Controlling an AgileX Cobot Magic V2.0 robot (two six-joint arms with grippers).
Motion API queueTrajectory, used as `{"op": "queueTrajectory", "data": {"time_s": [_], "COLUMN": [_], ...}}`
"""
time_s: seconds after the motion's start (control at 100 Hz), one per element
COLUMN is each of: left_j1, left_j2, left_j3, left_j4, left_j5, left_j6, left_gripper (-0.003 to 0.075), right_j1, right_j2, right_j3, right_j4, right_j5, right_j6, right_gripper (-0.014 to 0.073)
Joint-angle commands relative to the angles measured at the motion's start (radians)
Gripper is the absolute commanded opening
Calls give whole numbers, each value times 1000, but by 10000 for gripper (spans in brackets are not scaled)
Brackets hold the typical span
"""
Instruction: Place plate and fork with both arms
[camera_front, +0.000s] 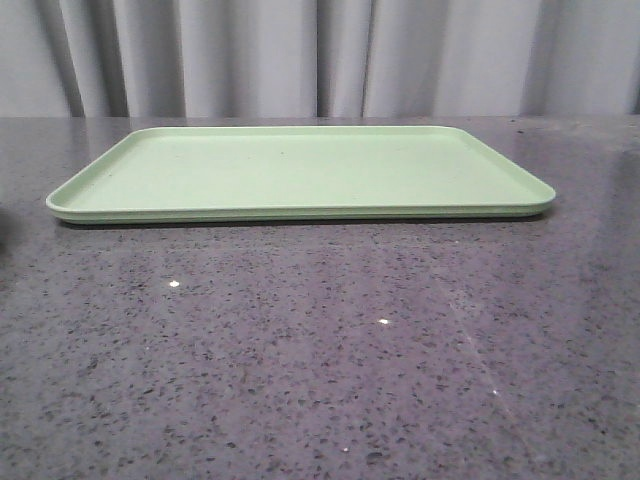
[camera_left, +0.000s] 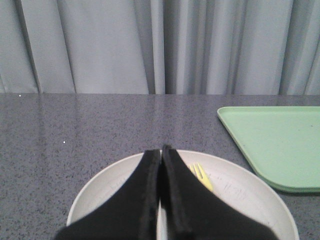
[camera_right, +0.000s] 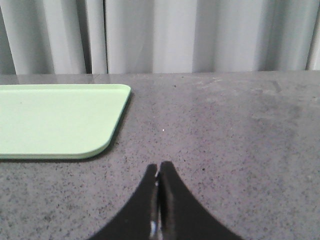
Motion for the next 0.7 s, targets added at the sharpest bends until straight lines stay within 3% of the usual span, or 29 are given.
{"op": "queueTrajectory", "data": {"time_s": [0.0,0.26,0.49,0.69], "left_j1": [2,2,2,2], "left_j2": [32,191,403,538], "left_j3": [-88,-319,-485,-546], "left_j4": [-10,-6,-4,-4], "left_j5": [-38,106,196,188], "left_j6": [-10,-10,-10,-10], "left_gripper": [-21,-21,-21,-20], "right_j1": [0,0,0,0], "right_j2": [31,200,388,515], "right_j3": [-102,-366,-509,-569], "right_j4": [2,2,-1,3], "right_j5": [0,268,339,366], "right_j6": [-7,-7,-11,-11], "right_gripper": [-65,-65,-65,-65]}}
